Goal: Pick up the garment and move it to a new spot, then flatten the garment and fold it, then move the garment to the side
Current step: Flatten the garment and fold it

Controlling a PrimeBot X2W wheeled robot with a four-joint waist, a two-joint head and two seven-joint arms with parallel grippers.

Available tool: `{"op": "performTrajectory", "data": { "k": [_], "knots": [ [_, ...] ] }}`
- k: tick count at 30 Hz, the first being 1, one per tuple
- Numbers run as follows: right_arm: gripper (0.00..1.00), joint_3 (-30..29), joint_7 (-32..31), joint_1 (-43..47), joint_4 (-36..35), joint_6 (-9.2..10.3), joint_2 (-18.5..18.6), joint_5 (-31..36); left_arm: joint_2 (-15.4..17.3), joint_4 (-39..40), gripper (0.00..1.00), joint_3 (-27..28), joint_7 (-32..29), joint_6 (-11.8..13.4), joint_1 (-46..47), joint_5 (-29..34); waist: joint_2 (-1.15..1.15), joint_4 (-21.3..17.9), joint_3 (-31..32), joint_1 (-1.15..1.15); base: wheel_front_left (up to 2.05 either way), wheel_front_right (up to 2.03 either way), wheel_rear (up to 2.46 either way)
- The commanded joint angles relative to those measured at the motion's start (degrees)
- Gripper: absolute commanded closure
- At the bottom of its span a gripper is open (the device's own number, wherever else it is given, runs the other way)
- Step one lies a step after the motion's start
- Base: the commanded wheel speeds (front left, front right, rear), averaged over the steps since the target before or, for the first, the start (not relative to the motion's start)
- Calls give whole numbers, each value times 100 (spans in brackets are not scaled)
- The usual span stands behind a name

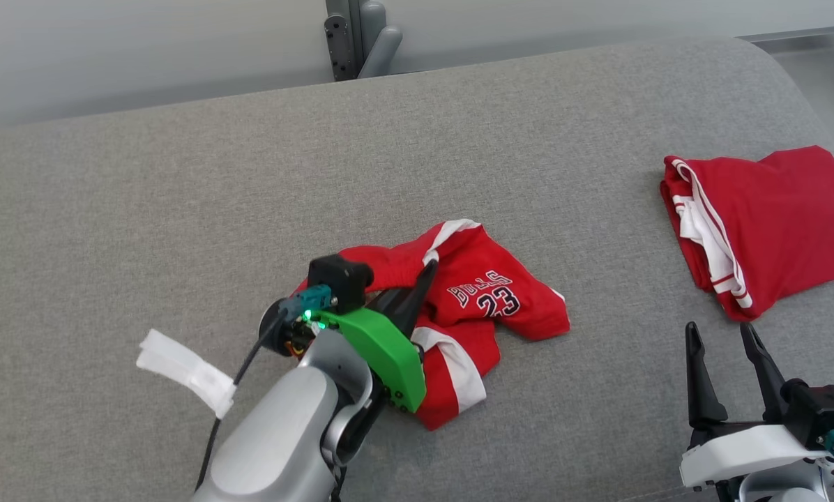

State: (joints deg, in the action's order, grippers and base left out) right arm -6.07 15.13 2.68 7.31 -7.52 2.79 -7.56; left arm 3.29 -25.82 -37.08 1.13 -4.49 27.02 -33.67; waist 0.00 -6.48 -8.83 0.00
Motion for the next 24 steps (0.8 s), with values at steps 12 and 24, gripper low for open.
{"op": "performTrajectory", "data": {
  "k": [12,24],
  "knots": [
    [0,67,0,-68,92,7,22,-230,231,1005,100,82,-1402,-187,1183,-584,0,-174,99,0,0,0,0],
    [0,92,0,-42,135,7,21,-330,-15,1724,100,259,-1332,177,1892,-1587,0,-366,152,0,0,0,0]
  ]
}}
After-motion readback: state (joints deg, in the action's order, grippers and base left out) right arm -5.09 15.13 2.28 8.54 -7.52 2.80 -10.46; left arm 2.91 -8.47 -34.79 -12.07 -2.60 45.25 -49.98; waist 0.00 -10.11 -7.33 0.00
